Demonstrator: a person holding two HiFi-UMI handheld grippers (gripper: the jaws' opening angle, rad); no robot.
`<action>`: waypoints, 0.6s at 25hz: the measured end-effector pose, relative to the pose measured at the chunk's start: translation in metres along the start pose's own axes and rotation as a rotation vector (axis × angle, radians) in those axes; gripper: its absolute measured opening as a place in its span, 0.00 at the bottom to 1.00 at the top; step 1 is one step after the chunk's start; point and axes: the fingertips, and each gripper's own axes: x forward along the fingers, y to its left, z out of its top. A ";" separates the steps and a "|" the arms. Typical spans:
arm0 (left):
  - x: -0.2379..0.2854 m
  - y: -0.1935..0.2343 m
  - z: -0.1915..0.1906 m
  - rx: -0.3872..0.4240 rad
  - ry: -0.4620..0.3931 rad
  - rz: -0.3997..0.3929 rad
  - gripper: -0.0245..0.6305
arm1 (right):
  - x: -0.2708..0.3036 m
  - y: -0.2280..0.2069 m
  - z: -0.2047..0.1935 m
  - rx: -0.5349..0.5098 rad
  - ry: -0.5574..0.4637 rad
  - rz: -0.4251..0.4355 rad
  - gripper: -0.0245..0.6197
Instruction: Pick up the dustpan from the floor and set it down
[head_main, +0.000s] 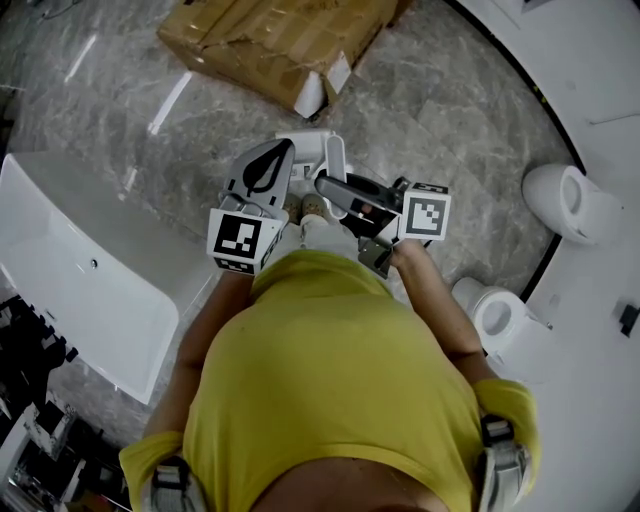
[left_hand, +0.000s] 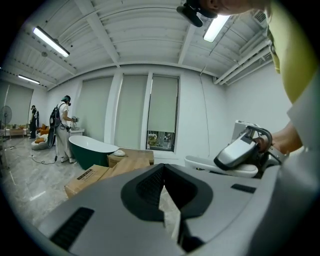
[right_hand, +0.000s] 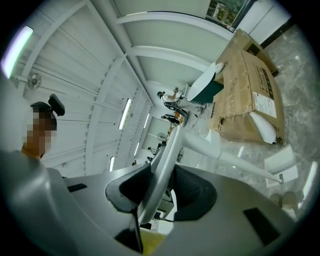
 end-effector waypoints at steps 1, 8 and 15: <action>0.000 -0.001 0.001 0.002 -0.002 -0.002 0.04 | -0.002 0.002 0.001 -0.004 -0.005 0.001 0.25; 0.006 -0.009 0.014 0.015 -0.035 -0.013 0.04 | -0.014 0.013 0.009 -0.017 -0.023 0.003 0.25; 0.010 -0.005 0.012 0.017 -0.023 -0.013 0.04 | -0.015 0.022 0.016 -0.021 -0.022 0.022 0.26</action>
